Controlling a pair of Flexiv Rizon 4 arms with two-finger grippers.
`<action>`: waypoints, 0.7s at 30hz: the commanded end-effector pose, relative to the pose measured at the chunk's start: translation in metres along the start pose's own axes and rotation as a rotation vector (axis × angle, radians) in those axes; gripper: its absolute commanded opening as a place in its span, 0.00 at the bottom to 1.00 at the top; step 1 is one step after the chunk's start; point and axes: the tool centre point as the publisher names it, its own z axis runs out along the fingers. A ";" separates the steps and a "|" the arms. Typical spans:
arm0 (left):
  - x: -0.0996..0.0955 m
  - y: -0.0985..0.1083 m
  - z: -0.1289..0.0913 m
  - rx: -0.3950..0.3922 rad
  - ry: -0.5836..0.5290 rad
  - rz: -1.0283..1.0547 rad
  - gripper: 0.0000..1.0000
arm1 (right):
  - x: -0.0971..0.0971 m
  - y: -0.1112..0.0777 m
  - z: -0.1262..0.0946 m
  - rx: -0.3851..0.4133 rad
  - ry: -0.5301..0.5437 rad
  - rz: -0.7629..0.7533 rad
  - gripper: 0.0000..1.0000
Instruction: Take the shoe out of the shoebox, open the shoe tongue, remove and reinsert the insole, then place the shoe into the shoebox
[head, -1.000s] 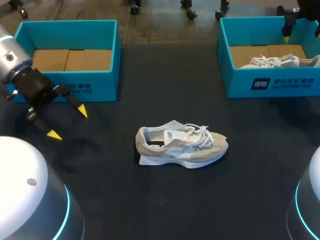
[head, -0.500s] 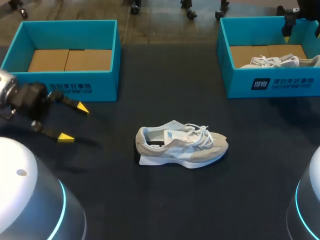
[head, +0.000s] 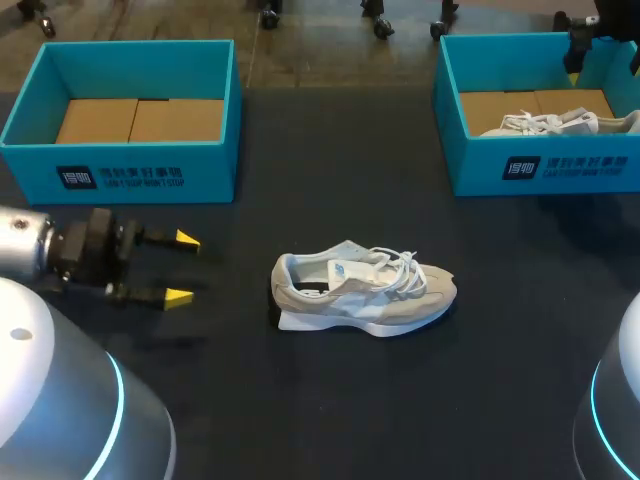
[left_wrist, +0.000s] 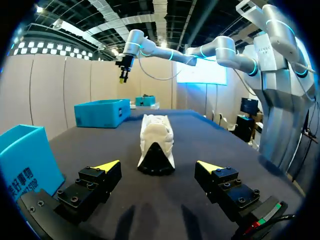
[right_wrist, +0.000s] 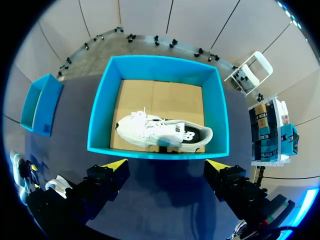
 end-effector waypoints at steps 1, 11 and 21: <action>-0.001 0.006 0.009 0.001 0.011 -0.002 1.00 | 0.000 -0.001 0.000 -0.002 0.000 0.000 1.00; -0.001 0.023 0.021 -0.018 0.011 0.011 1.00 | 0.000 -0.001 0.000 -0.002 0.000 0.000 1.00; 0.000 0.026 0.021 -0.020 0.007 0.014 1.00 | 0.000 -0.001 0.000 -0.002 0.000 0.000 1.00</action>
